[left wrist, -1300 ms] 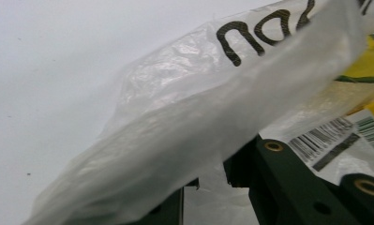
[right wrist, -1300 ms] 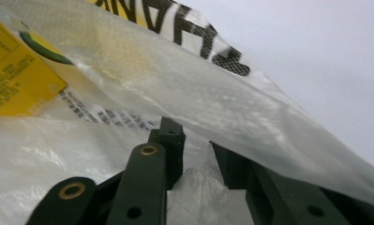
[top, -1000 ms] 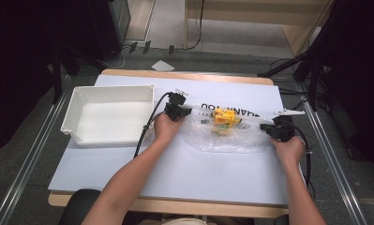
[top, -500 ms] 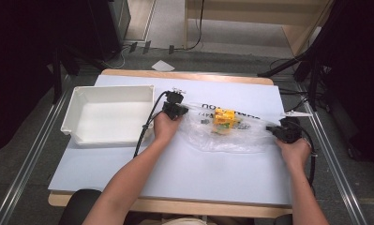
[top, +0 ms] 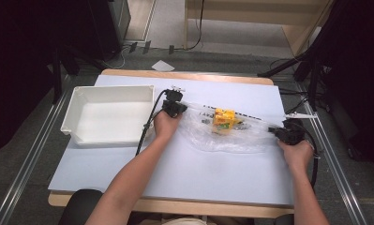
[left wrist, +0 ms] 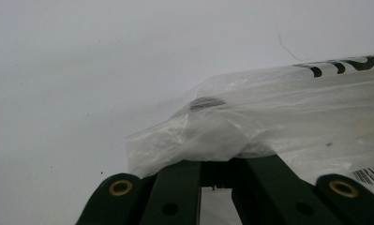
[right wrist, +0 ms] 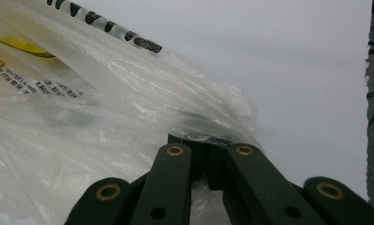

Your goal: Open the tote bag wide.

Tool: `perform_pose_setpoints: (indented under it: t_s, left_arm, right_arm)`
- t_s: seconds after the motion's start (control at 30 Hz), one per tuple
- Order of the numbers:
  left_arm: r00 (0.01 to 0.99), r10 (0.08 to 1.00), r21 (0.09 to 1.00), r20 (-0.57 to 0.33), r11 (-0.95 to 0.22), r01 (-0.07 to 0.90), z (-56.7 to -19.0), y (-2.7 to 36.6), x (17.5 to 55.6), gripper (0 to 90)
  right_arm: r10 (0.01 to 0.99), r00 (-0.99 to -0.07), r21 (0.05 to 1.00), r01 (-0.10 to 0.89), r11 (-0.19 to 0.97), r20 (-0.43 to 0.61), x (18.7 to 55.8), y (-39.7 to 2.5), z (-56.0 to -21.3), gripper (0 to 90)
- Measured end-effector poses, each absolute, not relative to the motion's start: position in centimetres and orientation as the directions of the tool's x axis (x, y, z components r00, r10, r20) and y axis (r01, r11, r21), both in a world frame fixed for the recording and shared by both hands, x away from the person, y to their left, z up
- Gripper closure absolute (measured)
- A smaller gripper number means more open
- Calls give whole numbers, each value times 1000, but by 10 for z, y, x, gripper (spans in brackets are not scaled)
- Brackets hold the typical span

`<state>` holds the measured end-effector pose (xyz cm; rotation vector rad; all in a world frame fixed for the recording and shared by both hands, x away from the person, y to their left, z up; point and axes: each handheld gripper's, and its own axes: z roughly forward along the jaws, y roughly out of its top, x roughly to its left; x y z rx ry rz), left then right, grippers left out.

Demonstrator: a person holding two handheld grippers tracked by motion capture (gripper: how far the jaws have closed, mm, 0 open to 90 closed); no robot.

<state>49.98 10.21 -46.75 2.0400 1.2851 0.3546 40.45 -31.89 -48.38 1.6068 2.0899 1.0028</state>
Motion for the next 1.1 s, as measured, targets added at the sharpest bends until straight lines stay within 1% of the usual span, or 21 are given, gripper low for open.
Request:
perform_pose_setpoints:
  t_s: [0.17, 0.23, 0.33, 0.4, 0.6, 0.8, 1.1]
  left_arm:
    - [474, 875, 685, -95, -289, 669, -468, 97, 502, 892]
    - [474, 873, 686, -110, -279, 672, -468, 97, 504, 900]
    - [454, 875, 674, -169, -234, 701, -468, 101, 510, 900]
    - [444, 878, 677, -182, -216, 704, -469, 102, 512, 900]
    - [424, 897, 680, -125, -233, 695, -468, 97, 510, 900]
    - [391, 904, 658, -174, -189, 729, -466, 104, 512, 900]
    - [392, 904, 650, -173, -194, 735, -466, 107, 512, 900]
  right_arm:
    - [933, -319, 689, 714, 122, 165, 401, -318, -483, 900]
    - [933, -318, 688, 716, 119, 169, 400, -319, -483, 900]
    - [933, -318, 688, 715, 119, 169, 399, -319, -483, 900]
    - [933, -321, 692, 712, 124, 163, 399, -319, -484, 900]
    - [936, -311, 691, 713, 116, 164, 397, -321, -484, 900]
    - [938, -306, 691, 714, 111, 166, 397, -324, -484, 900]
    - [937, -299, 689, 718, 98, 178, 397, -328, -484, 900]
